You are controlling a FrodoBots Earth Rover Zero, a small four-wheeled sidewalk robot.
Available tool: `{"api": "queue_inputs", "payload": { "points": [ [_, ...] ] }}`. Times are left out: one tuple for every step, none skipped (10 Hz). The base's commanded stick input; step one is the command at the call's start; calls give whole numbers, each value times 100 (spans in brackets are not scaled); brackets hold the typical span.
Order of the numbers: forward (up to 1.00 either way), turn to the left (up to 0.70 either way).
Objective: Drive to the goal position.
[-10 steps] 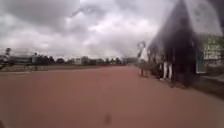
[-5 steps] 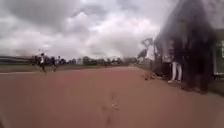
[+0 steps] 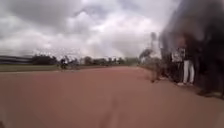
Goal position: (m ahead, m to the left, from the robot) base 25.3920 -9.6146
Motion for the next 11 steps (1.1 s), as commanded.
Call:
{"api": "queue_inputs", "payload": {
  "points": [
    [100,1],
    [100,1],
    [100,1],
    [100,1],
    [100,1],
    [100,1],
    [100,1],
    [100,1],
    [100,-27],
    [100,-34],
    [100,1]
  ]
}}
